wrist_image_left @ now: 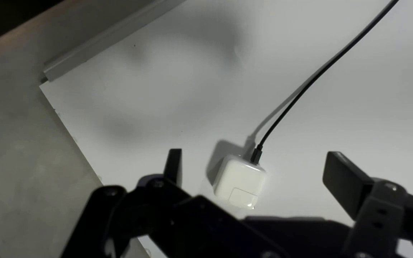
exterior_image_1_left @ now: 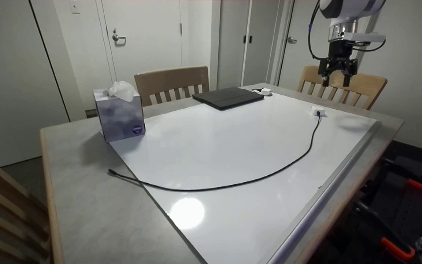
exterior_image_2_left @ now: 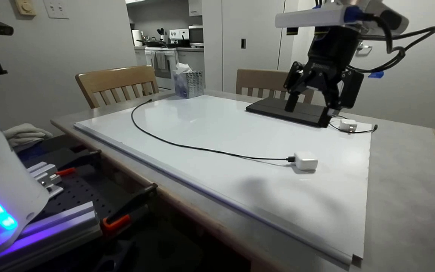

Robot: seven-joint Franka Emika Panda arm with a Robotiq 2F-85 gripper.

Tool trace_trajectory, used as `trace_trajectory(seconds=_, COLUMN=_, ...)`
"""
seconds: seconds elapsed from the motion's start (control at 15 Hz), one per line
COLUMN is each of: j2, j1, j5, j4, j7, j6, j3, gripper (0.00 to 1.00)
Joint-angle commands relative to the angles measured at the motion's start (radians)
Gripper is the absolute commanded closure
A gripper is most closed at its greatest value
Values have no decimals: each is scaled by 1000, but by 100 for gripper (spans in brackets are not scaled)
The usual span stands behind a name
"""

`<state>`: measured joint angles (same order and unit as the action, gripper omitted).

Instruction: Form a loose circle using the cable

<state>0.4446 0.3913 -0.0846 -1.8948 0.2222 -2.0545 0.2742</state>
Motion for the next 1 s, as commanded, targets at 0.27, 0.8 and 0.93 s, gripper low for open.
trace_trajectory(seconds=0.27, j2=7, j1=18, j5=-36, j4=-2, j7=3, j6=-70, j3=-26, gripper=0)
trace_trajectory(seconds=0.8, j2=58, j1=27, j5=-151, j4=20, j7=30, j6=-209, j3=-87, gripper=0)
trace_trajectory(seconds=0.93, j2=75, j1=21, j5=-136, j4=26, j7=8, j6=-218, j3=-79, gripper=0)
